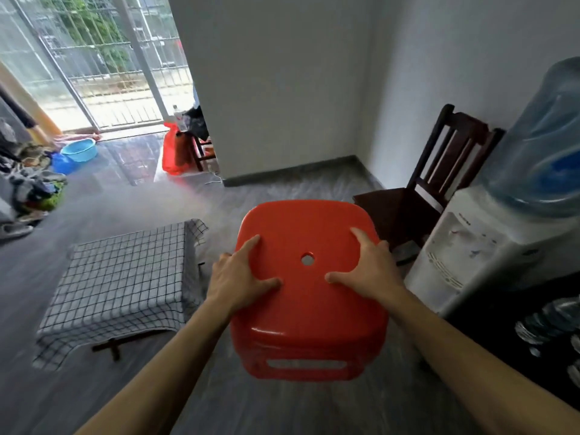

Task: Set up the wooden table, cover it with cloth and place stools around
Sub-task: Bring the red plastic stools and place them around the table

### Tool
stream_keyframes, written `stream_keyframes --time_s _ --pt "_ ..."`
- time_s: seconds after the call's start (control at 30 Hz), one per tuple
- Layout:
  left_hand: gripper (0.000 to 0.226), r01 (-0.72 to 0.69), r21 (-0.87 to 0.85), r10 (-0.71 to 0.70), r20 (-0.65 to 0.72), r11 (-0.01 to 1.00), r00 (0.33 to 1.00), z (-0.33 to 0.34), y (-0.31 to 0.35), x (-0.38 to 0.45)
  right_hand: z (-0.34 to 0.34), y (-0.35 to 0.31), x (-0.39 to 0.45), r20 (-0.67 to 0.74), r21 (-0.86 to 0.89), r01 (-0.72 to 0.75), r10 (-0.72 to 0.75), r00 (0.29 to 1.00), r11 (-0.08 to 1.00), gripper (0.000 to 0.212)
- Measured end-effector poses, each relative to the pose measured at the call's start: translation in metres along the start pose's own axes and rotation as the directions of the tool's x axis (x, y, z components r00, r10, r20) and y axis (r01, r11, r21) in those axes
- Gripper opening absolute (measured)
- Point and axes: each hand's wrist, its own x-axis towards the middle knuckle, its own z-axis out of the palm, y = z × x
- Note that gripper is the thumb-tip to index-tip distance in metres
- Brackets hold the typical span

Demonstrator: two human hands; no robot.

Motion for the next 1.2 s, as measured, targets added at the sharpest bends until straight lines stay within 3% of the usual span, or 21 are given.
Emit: stream_keyframes --time_s 0.27,0.47,0.57,0.87,1.2 --pt "0.101 0.089 -0.078 -0.094 -0.07 0.993 0.993 -0.025 -0.03 0.131 0.012 -0.078 0.145 0.028 -0.012 0.117 -0.116 0.993 0.993 0.114" --pt "0.097 0.082 -0.145 -0.092 -0.064 0.986 0.994 -0.044 -0.052 0.248 0.029 -0.13 0.265 0.019 -0.031 0.148 -0.147 0.989 0.989 0.127" --pt "0.096 0.07 -0.171 -0.084 -0.078 0.983 0.993 -0.059 -0.06 0.309 0.029 -0.158 0.322 -0.011 -0.024 0.162 -0.162 0.987 0.987 0.124" --pt "0.097 0.086 -0.089 -0.091 -0.058 0.992 0.994 -0.075 -0.055 0.49 0.032 -0.188 0.497 -0.03 0.083 0.189 -0.187 0.982 0.978 0.118" --pt "0.089 0.21 -0.099 -0.225 -0.174 0.973 0.959 -0.112 -0.038 0.655 0.023 -0.259 0.707 0.093 0.11 0.33 -0.34 0.936 0.938 0.118"
